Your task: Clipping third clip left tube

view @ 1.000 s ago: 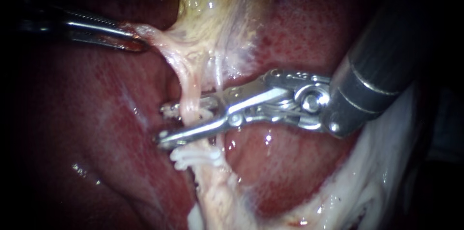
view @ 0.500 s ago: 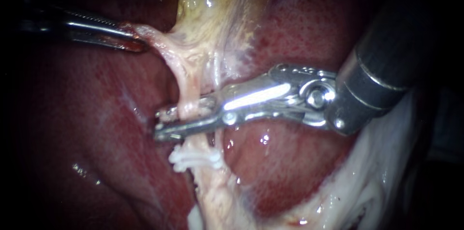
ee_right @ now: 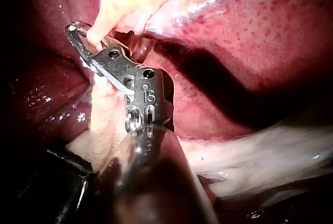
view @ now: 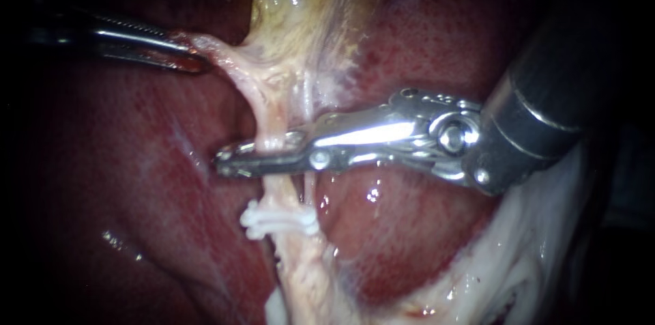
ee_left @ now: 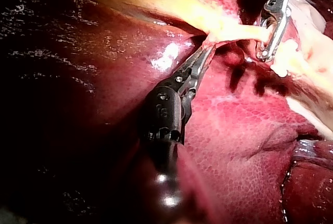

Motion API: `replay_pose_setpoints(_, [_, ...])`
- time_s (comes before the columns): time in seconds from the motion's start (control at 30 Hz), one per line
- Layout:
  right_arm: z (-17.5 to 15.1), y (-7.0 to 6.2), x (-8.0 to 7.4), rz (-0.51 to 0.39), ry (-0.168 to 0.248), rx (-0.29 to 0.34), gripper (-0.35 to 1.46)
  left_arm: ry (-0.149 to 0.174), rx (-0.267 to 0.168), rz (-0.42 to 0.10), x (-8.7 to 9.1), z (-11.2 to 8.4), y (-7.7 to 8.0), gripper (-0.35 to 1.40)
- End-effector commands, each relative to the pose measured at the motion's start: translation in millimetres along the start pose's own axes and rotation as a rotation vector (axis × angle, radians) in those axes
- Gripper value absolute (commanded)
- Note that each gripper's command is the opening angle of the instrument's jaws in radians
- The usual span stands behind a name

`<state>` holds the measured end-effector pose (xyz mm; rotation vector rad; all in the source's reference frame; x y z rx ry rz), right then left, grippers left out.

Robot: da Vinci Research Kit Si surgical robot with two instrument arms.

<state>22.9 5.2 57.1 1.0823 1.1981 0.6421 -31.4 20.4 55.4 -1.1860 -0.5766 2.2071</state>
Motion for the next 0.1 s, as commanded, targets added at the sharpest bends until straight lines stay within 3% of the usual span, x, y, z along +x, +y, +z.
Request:
replay_pose_setpoints(0.03, [0.1, 0.1, 0.0, 0.000, -0.001, 0.001, -0.35, 0.000, -0.001, 0.000, 0.0, 0.0, 0.0, -0.35])
replay_pose_setpoints(0.1, [0.1, 0.1, -0.1, 0.006, 0.001, -0.001, -0.35, 0.000, -0.001, 0.000, 0.0, 0.0, 0.0, -0.35])
